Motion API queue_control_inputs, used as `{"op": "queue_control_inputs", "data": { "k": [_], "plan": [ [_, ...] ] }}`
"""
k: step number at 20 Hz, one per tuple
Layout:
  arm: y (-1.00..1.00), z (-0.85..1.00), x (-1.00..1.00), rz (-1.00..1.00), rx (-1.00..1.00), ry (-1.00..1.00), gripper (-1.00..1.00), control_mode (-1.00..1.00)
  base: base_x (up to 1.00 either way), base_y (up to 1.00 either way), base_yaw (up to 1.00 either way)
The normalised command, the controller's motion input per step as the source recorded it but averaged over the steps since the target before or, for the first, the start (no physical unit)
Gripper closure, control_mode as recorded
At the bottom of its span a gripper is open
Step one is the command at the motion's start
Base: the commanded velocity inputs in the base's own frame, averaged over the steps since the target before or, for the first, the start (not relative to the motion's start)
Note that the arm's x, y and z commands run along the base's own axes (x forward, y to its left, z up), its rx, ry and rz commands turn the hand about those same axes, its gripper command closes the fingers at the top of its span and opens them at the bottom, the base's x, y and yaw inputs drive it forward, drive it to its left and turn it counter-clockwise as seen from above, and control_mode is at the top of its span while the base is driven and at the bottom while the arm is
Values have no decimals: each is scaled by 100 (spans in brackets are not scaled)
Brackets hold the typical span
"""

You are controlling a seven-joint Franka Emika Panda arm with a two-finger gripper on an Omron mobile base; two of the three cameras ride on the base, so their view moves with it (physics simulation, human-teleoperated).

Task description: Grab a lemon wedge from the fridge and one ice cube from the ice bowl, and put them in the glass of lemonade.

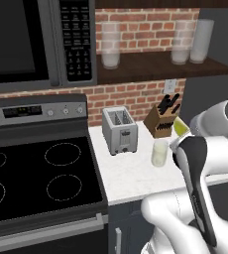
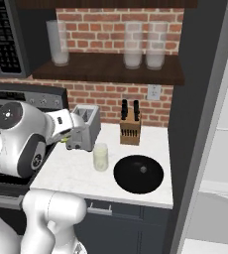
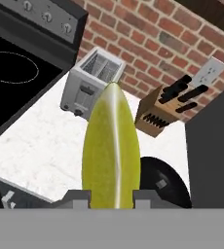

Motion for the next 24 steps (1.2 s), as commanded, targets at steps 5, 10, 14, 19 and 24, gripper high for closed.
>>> {"op": "queue_control_inputs", "data": {
  "k": [5, 10, 14, 19, 24],
  "plan": [
    [0, -13, 0, 11, -38, 3, 100, -100, 0, 0, 0],
    [-1, -9, 0, 12, -40, 2, 100, -100, 0, 0, 0],
    [-19, -17, 0, 16, -36, 0, 100, -100, 0, 0, 0],
    [-23, -17, 0, 17, -34, 0, 100, -100, 0, 0, 0],
    [-12, -18, 1, 16, -34, 0, 100, -100, 0, 0, 0]
  ]
}}
